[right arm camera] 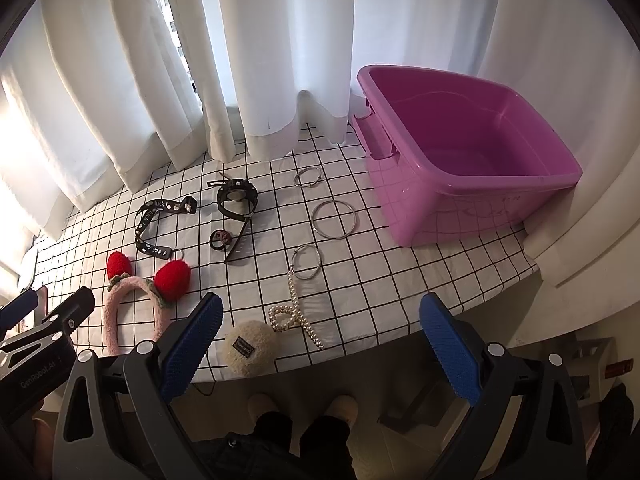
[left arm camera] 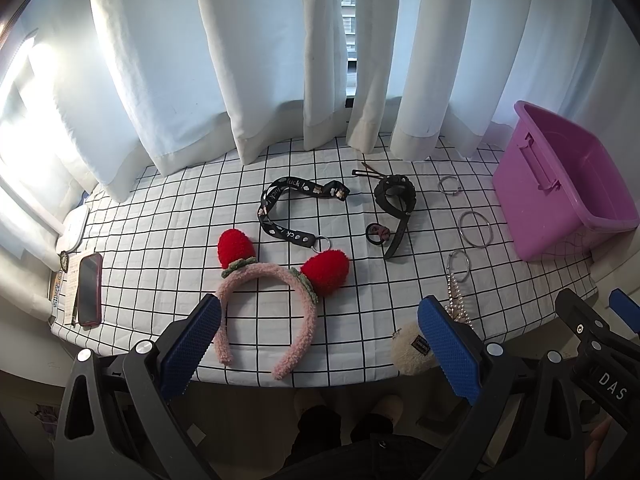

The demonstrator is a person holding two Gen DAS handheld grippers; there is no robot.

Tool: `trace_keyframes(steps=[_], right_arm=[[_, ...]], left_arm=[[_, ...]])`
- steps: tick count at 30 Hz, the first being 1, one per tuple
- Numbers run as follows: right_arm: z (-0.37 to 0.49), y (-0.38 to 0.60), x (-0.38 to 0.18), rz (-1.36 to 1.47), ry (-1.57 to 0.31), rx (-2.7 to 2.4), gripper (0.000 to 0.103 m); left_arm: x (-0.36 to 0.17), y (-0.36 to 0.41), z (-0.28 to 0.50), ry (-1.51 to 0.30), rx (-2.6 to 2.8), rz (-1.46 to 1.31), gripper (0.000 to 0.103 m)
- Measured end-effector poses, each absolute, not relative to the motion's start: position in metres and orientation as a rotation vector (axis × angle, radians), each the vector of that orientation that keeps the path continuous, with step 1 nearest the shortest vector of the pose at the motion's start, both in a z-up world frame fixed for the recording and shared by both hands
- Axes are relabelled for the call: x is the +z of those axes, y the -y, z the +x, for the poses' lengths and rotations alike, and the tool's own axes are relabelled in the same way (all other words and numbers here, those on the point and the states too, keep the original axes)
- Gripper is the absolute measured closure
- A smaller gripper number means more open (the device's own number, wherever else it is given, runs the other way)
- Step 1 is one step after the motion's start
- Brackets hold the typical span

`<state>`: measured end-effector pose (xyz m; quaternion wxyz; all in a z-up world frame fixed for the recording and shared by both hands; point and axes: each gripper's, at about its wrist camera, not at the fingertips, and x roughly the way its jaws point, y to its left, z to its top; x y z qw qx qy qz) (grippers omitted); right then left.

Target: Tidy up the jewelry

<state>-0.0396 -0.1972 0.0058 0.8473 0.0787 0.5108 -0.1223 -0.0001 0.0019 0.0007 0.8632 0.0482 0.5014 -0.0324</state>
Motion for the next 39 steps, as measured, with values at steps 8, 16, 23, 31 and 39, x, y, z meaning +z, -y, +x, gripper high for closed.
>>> trace_keyframes(steps=[8, 16, 23, 31, 39], right_arm=[[-0.037, 0.200, 0.005, 0.173, -1.075, -0.257, 0.009], [-0.035, 0.198, 0.002, 0.180, -1.081, -0.244, 0.009], [-0.033, 0.199, -0.010, 0.195, -1.094, -0.194, 0.009], [-0.047, 0.217, -0.060, 0.267, -1.085, -0.080, 0.009], [-0.046, 0.234, -0.132, 0.299, -1.161, -0.033, 0.009]], left_arm=[[0.001, 0.000, 0.002, -1.048, -0.067, 0.108, 0.006], [-0.001, -0.002, 0.003, -1.058, -0.058, 0.101, 0.006], [-0.013, -0.010, 0.003, -1.080, -0.038, 0.079, 0.006], [-0.057, -0.040, 0.001, -1.124, -0.004, 0.004, 0.006], [-0.117, -0.060, -0.014, -1.151, 0.038, -0.012, 0.006]])
